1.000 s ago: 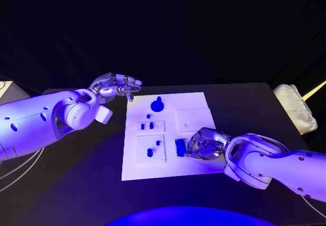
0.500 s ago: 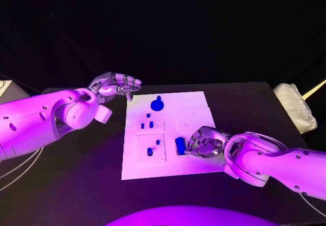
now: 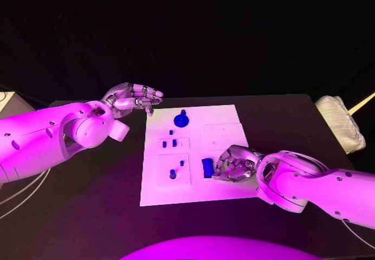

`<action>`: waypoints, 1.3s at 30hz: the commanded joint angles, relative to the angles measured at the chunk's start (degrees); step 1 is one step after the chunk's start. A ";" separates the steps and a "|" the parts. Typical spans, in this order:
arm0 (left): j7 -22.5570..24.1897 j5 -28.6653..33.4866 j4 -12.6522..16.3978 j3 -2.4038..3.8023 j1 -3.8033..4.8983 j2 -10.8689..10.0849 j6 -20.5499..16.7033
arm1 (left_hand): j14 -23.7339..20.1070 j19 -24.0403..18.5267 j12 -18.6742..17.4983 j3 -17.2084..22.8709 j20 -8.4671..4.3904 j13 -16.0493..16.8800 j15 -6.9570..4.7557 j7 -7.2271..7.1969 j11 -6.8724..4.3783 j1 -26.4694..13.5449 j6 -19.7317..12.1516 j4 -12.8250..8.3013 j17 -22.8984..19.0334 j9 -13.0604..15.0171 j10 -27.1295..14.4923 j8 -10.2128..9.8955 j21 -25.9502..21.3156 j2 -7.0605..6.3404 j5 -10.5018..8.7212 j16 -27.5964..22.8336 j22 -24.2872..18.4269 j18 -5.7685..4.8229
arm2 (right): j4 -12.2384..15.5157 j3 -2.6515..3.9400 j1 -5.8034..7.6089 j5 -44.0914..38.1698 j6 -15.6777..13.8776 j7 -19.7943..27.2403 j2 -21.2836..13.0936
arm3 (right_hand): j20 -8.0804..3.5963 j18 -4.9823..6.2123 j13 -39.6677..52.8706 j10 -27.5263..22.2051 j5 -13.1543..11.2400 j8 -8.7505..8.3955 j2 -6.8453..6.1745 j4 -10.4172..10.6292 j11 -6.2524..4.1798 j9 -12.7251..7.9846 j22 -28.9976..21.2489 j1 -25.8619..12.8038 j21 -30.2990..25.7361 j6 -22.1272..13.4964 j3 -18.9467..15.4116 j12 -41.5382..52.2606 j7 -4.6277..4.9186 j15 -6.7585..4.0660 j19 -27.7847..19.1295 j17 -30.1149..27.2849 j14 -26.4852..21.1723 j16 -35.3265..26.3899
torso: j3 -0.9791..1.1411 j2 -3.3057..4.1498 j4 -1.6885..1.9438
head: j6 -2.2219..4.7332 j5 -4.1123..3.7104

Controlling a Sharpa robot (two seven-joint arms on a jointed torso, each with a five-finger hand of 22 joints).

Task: Assemble the parts on the task board

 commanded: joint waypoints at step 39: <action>-0.20 -0.02 0.15 0.02 0.01 -0.10 1.29 | -0.44 -0.05 0.43 0.09 0.41 0.06 -0.14 0.36 -0.04 -0.59 -0.66 0.27 -0.08 -0.09 -0.43 0.37 -0.44 0.15 0.37 0.42 -0.17 0.88 | -0.42 0.00 -0.71 -5.34 -3.52 -3.82 1.29 | -1.02 -0.38 12.89 4.01 -3.30 1.71 2.19 -1.55 -1.12 -0.19 15.06 3.21 0.92 0.57 3.84 1.12 -1.14 -0.92 6.09 15.08 5.97 0.21 | -0.05 -0.07 -0.06 | -0.39 0.28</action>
